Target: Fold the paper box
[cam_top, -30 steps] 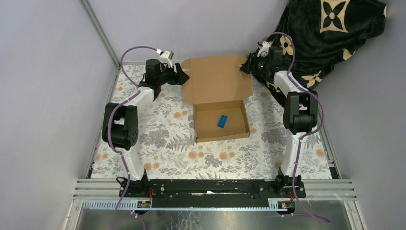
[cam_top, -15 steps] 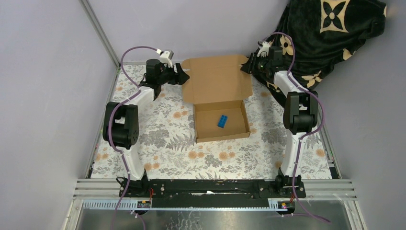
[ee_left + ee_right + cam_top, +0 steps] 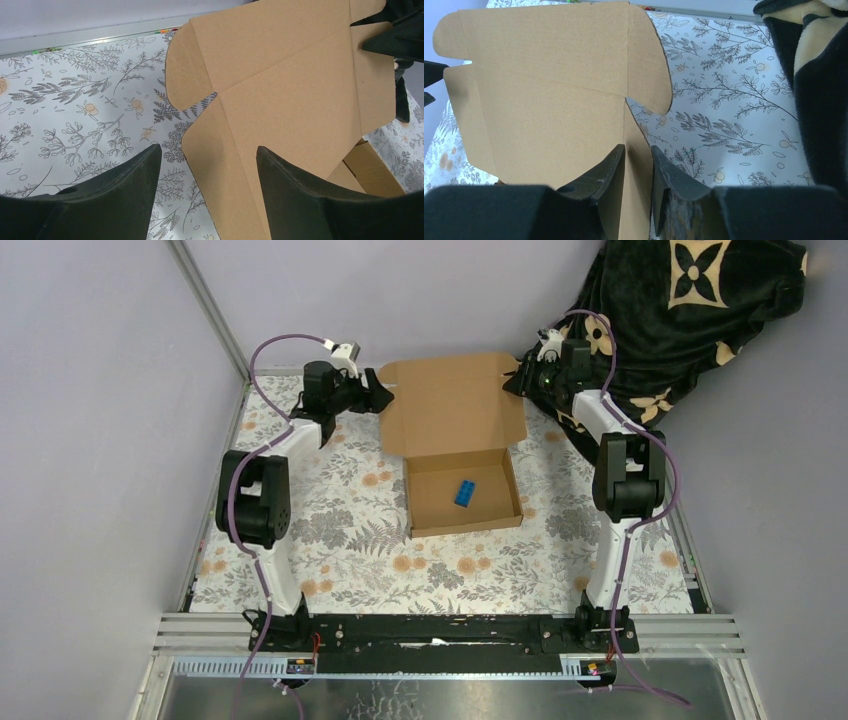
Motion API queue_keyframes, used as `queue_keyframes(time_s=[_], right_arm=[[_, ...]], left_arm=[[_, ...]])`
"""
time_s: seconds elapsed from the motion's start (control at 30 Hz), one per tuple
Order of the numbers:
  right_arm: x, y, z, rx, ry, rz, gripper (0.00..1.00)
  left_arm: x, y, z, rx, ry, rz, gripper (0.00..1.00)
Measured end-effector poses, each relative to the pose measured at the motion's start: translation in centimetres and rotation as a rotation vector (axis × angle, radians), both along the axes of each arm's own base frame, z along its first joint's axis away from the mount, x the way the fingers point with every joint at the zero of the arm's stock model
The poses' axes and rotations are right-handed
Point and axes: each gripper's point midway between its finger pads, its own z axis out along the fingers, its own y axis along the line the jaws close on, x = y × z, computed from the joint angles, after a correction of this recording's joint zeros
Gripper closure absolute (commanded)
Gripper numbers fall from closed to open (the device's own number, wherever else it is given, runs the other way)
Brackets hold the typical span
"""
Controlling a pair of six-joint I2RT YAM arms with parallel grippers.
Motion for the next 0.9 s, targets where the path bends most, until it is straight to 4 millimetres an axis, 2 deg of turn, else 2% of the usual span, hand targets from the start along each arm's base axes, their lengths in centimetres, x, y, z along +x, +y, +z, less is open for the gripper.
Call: queue_keyframes(time_s=[0.17,0.37,0.5,0.67,0.9], right_arm=[[-0.2,0.0,0.3,0.002,-0.008,0.003,0.70],[-0.9,0.0,0.6,0.000,-0.009,0.005,0.71],[-1.3,0.0,1.1,-0.004,-0.016,0.007,0.71],[-1.8,-0.1,1.7,-0.006,-0.026,0.008,0.72],[-3.1,-0.2,2.1,-0.005,-0.034,0.009,0.73]], left_arm=[[0.6,-0.2,-0.7,-0.002,0.006,-0.008,0.24],[1.1,-0.4,-1.5,-0.009,0.020,-0.017,0.33],[1.1,-0.5,-1.4,-0.017,0.018,-0.019,0.36],[1.2,-0.6,-1.2,-0.024,0.015,-0.019,0.46],[1.0,-0.6,-0.4,-0.030,0.002,-0.018,0.54]])
